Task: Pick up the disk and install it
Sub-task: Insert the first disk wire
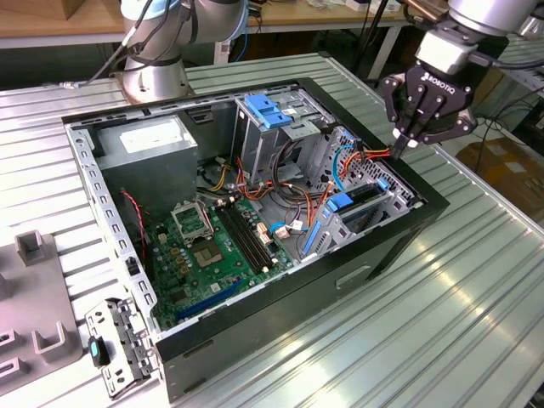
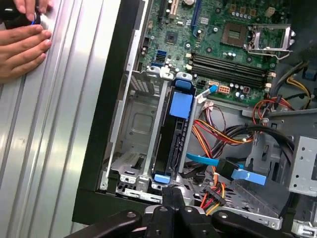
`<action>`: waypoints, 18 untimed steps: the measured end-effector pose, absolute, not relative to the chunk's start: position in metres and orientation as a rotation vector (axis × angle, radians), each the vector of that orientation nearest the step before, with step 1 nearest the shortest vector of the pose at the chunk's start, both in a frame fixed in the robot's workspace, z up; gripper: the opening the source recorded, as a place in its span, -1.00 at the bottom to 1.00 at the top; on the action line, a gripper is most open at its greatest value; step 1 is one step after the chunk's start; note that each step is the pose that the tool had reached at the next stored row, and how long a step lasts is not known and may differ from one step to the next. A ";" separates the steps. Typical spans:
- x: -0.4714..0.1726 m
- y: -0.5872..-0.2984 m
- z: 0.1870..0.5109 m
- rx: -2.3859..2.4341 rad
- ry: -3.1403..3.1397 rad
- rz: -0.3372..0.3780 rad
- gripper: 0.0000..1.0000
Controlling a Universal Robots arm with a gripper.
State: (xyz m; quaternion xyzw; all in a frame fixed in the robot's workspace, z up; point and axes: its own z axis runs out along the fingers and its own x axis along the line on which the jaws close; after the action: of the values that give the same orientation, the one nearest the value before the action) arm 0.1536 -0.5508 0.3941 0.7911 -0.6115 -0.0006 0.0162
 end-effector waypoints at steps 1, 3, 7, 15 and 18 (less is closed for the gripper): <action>0.154 -0.551 0.394 2.471 -1.886 -0.001 -0.79; 0.156 -0.549 0.394 2.486 -1.868 -0.001 -0.79; 0.161 -0.540 0.393 2.496 -1.854 -0.001 -0.79; 0.182 -0.522 0.388 2.506 -1.841 -0.001 -0.79; 0.182 -0.522 0.384 2.550 -1.777 0.002 -0.77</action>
State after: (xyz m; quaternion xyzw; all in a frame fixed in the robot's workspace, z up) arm 0.1824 -0.5215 0.3843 0.8204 -0.5716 0.0006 0.0167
